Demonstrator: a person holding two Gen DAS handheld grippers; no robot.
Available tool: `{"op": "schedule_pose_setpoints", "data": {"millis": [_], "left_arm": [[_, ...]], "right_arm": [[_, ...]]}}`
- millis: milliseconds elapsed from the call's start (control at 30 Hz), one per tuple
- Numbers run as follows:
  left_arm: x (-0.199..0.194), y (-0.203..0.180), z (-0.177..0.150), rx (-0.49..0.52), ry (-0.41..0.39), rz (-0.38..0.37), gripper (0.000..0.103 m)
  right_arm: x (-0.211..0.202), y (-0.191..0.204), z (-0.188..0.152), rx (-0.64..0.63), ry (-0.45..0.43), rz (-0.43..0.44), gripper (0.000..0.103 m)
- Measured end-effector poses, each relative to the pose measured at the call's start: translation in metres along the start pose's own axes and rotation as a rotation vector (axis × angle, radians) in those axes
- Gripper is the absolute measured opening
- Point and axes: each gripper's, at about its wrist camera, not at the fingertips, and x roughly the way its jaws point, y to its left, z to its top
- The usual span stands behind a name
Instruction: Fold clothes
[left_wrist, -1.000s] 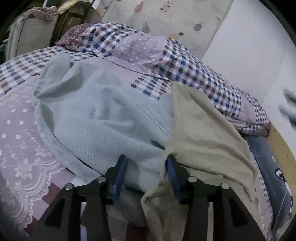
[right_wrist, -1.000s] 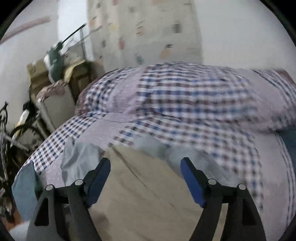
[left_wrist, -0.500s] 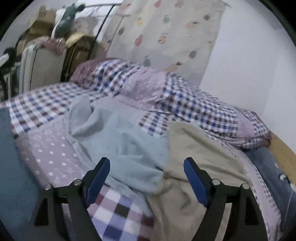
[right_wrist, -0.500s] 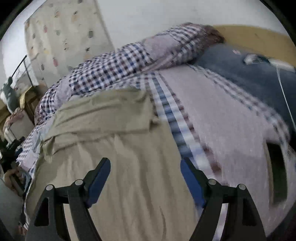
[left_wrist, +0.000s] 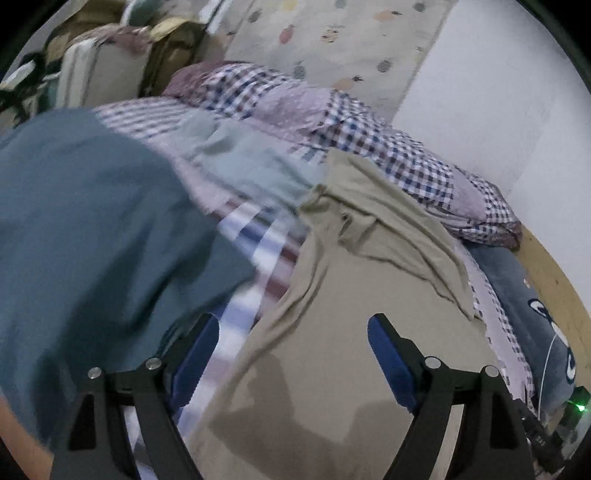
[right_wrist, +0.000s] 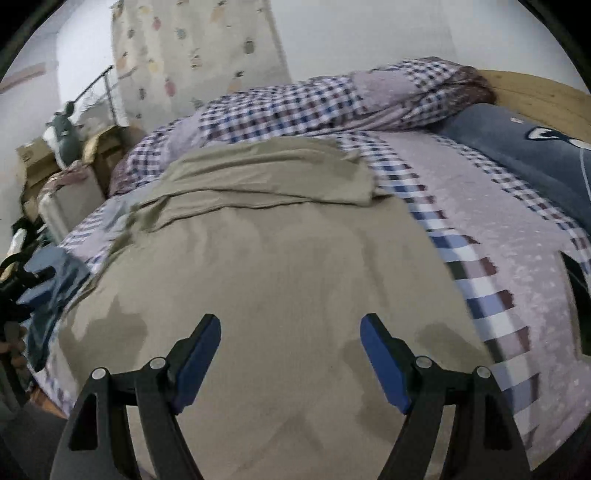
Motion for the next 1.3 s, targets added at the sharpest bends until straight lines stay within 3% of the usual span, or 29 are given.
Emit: {"op": "schedule_pose_setpoints", "data": {"millis": [167, 400, 500, 767, 1033, 1300], "left_arm": [[-0.019, 0.032, -0.024, -0.131, 0.027, 0.015, 0.086], [-0.022, 0.054, -0.070, -0.318, 0.147, -0.017, 0.086], [-0.016, 0.050, -0.086, -0.345, 0.202, -0.002, 0.086], [-0.010, 0.045, -0.103, -0.375, 0.246, 0.017, 0.086], [-0.013, 0.054, -0.105, -0.474, 0.236, -0.124, 0.089], [-0.024, 0.053, -0.095, -0.520, 0.172, -0.272, 0.089]], "right_arm": [[-0.010, 0.017, -0.004, -0.024, -0.018, 0.043, 0.081], [-0.019, 0.032, -0.009, -0.037, -0.017, 0.094, 0.081], [-0.023, 0.038, -0.011, -0.038, -0.020, 0.115, 0.081], [-0.028, 0.068, -0.019, -0.107, -0.008, 0.165, 0.082], [-0.018, 0.116, -0.038, -0.246, 0.027, 0.219, 0.082], [0.002, 0.198, -0.087, -0.536, 0.054, 0.287, 0.081]]}}
